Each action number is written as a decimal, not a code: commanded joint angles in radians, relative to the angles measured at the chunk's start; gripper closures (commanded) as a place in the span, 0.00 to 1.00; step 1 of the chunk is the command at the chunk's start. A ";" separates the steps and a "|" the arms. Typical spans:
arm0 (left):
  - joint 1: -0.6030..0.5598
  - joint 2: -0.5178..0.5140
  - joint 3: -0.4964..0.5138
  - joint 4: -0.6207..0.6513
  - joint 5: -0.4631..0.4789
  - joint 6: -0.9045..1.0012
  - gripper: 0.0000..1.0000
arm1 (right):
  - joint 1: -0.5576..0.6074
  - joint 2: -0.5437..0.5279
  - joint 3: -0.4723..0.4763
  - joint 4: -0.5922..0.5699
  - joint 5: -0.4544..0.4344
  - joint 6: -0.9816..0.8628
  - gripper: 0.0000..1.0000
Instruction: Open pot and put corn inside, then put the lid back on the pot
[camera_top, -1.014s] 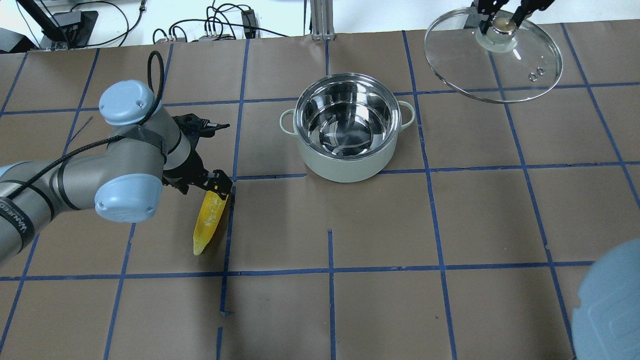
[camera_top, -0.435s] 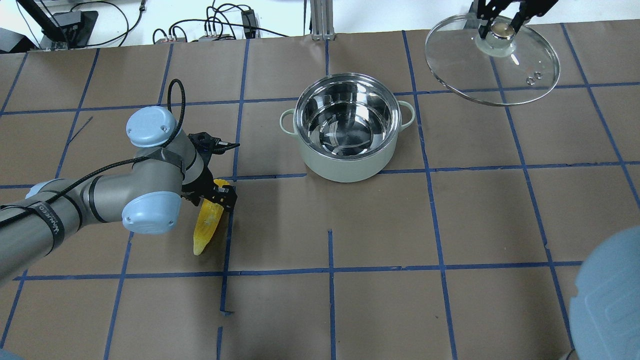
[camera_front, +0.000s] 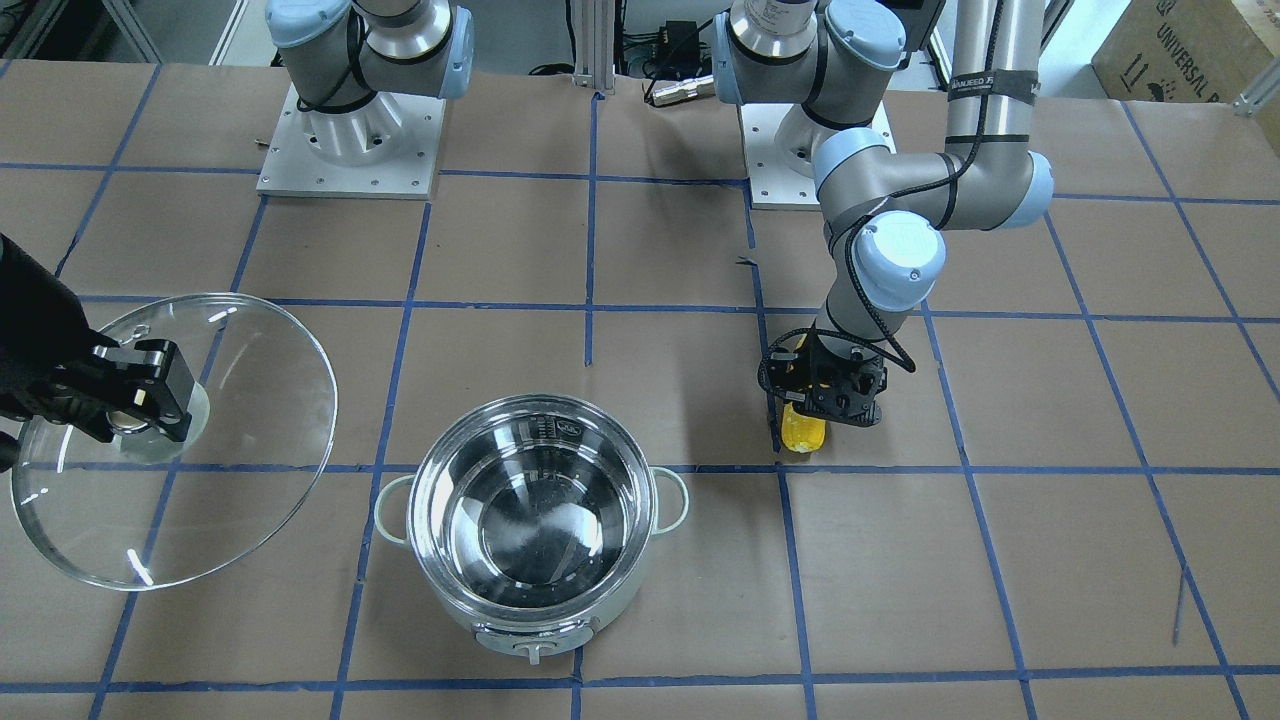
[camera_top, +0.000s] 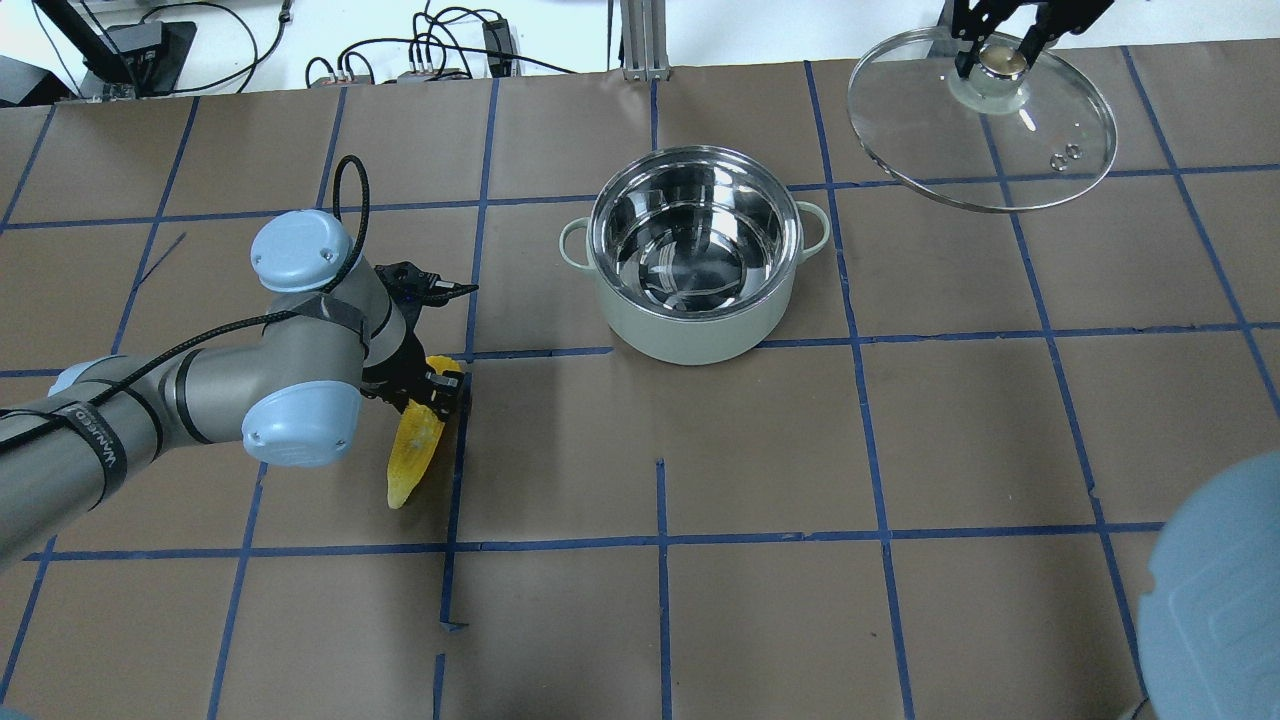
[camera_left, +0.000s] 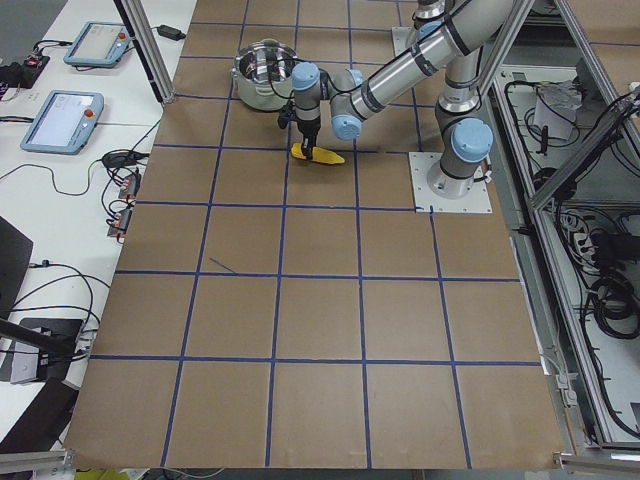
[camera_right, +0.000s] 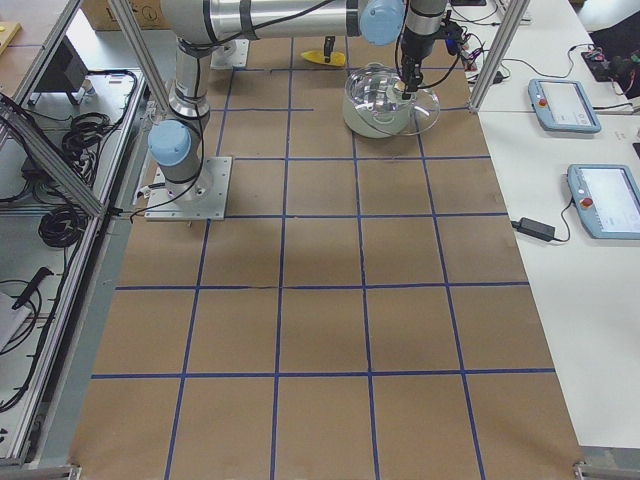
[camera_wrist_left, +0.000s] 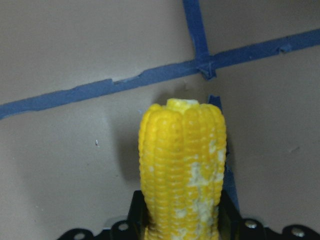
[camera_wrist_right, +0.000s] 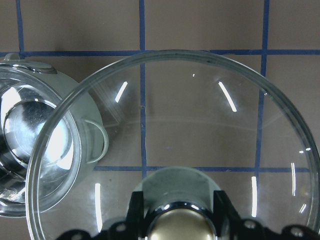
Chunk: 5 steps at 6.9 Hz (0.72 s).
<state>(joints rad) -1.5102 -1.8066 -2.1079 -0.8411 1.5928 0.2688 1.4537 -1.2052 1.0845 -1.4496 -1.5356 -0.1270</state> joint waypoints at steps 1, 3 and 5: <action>-0.011 0.021 0.096 -0.115 -0.014 -0.029 0.75 | 0.001 0.000 0.000 0.000 0.000 0.000 0.94; -0.085 0.009 0.283 -0.264 -0.095 -0.202 0.77 | 0.001 0.001 0.000 0.000 0.000 -0.002 0.94; -0.178 -0.045 0.528 -0.413 -0.100 -0.348 0.77 | 0.001 0.001 0.000 0.000 0.000 -0.002 0.94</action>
<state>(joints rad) -1.6361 -1.8189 -1.7237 -1.1666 1.5002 0.0049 1.4542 -1.2044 1.0845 -1.4496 -1.5355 -0.1287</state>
